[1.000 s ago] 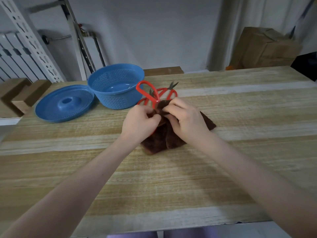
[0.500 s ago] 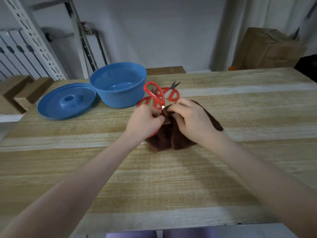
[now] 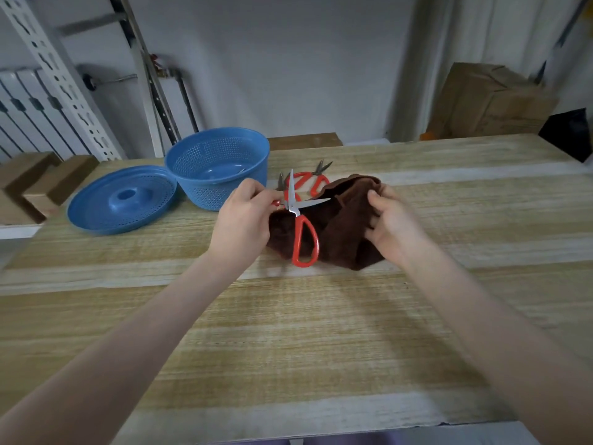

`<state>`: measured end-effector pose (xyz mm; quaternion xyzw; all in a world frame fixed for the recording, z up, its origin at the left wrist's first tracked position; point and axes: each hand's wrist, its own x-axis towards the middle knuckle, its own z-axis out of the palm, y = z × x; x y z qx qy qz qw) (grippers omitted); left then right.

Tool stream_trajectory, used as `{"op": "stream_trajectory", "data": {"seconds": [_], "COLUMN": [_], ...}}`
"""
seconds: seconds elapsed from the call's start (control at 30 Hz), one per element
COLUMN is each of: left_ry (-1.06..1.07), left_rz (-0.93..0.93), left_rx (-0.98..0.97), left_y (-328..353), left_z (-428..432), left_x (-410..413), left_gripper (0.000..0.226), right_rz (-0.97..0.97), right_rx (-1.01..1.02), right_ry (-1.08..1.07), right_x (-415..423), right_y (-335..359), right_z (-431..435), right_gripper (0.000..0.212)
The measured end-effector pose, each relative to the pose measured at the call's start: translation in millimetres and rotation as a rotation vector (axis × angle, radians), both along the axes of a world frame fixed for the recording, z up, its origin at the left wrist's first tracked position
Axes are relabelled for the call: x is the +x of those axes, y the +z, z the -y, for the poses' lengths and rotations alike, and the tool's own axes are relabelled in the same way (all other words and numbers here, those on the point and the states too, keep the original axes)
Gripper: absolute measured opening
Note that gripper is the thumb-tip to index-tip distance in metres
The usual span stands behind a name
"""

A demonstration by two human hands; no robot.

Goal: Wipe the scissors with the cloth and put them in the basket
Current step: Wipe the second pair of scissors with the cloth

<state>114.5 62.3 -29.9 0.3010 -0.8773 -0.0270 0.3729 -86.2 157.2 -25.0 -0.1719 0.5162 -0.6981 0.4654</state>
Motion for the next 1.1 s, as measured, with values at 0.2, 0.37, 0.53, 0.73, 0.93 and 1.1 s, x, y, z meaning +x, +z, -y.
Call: {"op": "stream_trajectory", "data": {"seconds": [0.2,0.37,0.53,0.73,0.93,1.1], "left_ry": [-0.114,-0.232,-0.244,-0.255,-0.207,-0.114], "left_rz": [0.095,0.193,0.164,0.154,0.118,0.05], "left_rx": [0.002,-0.028,-0.047,-0.086,-0.079,-0.088], "left_y": [5,6,3,-2,-9,-4], "left_z": [1,-3,-6,-3,-1,-8], "left_x": [-3,-11,-10,-11,-7,-7], "left_gripper": [0.015,0.012,0.015,0.016,0.017,0.009], "right_rz": [-0.373,-1.17,-1.196,-1.402,-1.39,-1.246], "right_rx": [-0.106,-0.175,0.019,0.345,0.298,0.254], "right_ry": [-0.282,0.18,0.202,0.287,0.393,0.292], "right_x": [3,17,16,19,26,28], "right_y": [7,-10,-13,-7,-12,-18], "right_z": [2,1,-3,6,14,13], "right_gripper": [0.02,0.014,0.027,0.05,0.029,0.039]}}
